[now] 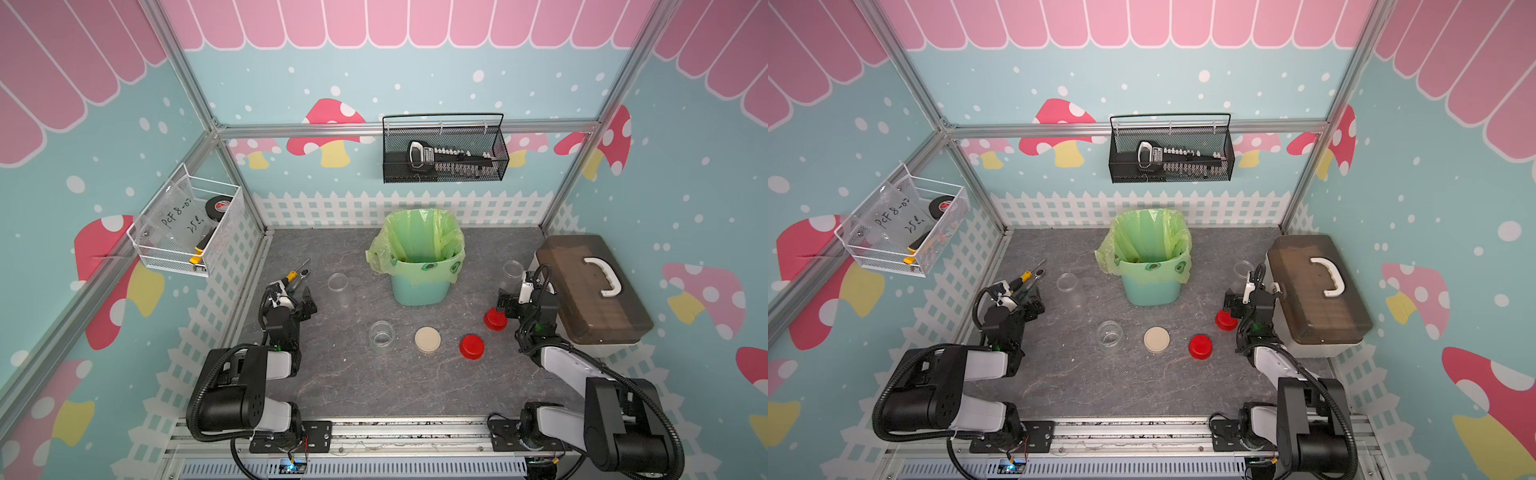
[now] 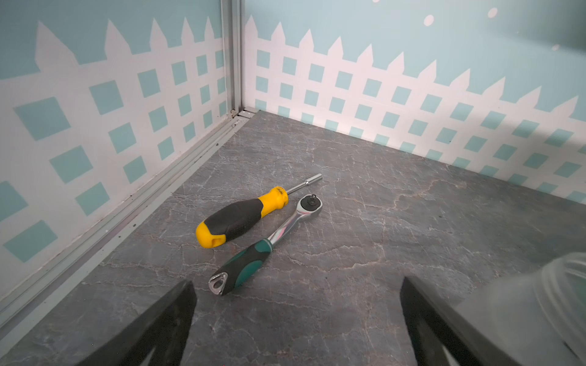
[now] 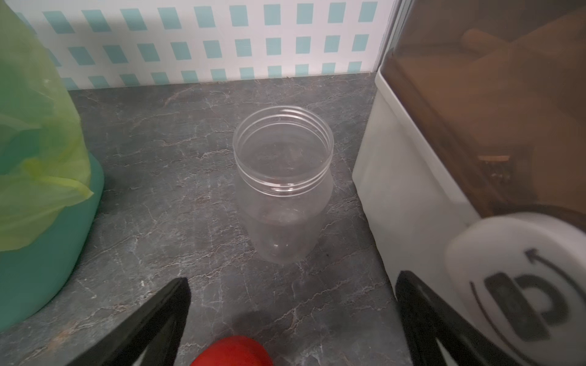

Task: Empty moldy peanuts from jars
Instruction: Reset both arms

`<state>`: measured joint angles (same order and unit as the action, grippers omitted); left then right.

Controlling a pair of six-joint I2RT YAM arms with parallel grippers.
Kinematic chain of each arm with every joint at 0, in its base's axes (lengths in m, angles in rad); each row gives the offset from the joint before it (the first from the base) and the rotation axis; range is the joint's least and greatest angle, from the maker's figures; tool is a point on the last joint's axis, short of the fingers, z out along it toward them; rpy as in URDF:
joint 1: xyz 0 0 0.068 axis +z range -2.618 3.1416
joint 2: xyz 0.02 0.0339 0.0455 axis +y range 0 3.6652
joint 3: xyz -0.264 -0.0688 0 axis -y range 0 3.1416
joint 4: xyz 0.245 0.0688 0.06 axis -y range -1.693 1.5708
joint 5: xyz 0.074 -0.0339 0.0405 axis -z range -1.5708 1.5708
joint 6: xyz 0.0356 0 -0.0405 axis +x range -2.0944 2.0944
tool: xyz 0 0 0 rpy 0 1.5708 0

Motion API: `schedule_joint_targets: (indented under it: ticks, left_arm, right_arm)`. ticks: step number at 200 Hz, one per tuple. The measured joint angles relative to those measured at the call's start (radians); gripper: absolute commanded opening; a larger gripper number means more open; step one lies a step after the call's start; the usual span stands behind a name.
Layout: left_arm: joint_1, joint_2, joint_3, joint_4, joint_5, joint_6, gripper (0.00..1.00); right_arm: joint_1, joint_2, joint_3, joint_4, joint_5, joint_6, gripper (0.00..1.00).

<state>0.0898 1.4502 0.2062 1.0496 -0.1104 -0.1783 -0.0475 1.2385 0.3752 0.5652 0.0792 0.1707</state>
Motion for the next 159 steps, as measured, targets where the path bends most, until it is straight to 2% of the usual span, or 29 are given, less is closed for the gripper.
schedule_joint_targets:
  ticks: [24, 72, 94, 111, 129, 159]
  left_arm:
    - [-0.001, 0.026, 0.01, 0.039, 0.029, 0.006, 0.99]
    - [-0.019, 0.084, 0.047, 0.063, 0.06, 0.028, 0.99]
    - [-0.027, 0.083, 0.051, 0.057, 0.066, 0.037, 0.99]
    - [-0.037, 0.083, 0.103, -0.035, 0.08, 0.056, 0.99]
    - [-0.084, 0.084, 0.17, -0.096, 0.056, 0.087, 0.99]
    - [-0.117, 0.083, 0.18, -0.134, 0.047, 0.115, 0.99]
  right_arm:
    - [-0.005, 0.016, -0.012, 0.084, 0.01, -0.025, 0.99]
    - [-0.005, 0.261, -0.077, 0.34, 0.009, -0.046, 0.99]
    - [-0.005, 0.274, -0.097, 0.351, 0.009, -0.051, 0.99]
    - [-0.004, 0.275, -0.064, 0.347, -0.021, -0.074, 0.99]
    - [-0.001, 0.277, -0.036, 0.354, -0.053, -0.093, 0.99]
    - [0.003, 0.277, -0.031, 0.353, -0.076, -0.11, 0.99]
